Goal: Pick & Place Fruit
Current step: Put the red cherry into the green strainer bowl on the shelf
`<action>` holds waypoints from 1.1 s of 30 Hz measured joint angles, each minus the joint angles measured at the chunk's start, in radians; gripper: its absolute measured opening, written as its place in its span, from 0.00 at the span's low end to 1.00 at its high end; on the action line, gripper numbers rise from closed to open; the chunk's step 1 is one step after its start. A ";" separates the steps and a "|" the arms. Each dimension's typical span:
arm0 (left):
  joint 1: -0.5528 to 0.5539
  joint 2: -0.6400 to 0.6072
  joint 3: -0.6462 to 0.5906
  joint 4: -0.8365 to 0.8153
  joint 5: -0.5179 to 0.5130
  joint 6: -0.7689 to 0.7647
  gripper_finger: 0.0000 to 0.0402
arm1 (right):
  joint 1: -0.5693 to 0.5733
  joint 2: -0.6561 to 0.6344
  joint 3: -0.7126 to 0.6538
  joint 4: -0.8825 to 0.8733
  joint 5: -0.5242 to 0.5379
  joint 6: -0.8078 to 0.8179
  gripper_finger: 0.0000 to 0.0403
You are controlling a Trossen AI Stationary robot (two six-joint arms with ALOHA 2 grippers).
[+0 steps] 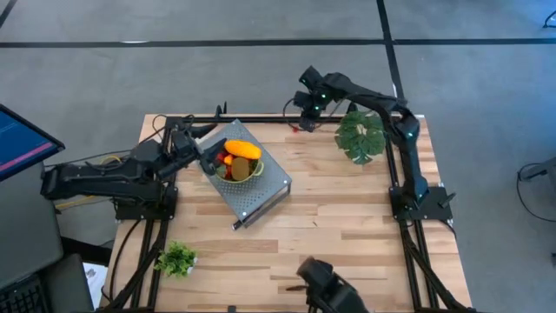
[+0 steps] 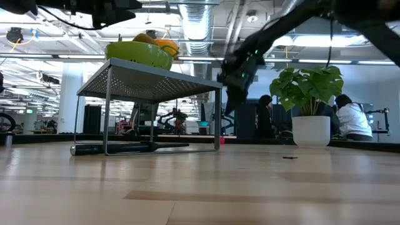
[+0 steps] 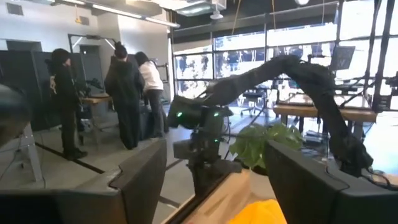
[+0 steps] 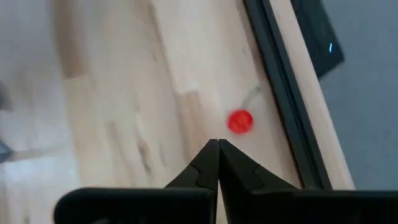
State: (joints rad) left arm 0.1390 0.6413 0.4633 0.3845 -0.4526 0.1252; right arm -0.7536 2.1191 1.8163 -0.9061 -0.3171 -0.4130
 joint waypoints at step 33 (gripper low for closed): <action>0.001 -0.052 -0.001 -0.055 0.000 0.033 0.61 | 0.013 0.195 0.075 0.070 0.004 -0.079 0.51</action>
State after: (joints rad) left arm 0.1398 0.5888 0.4622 0.3291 -0.4522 0.1577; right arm -0.7410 2.3141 1.8909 -0.8361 -0.3130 -0.4923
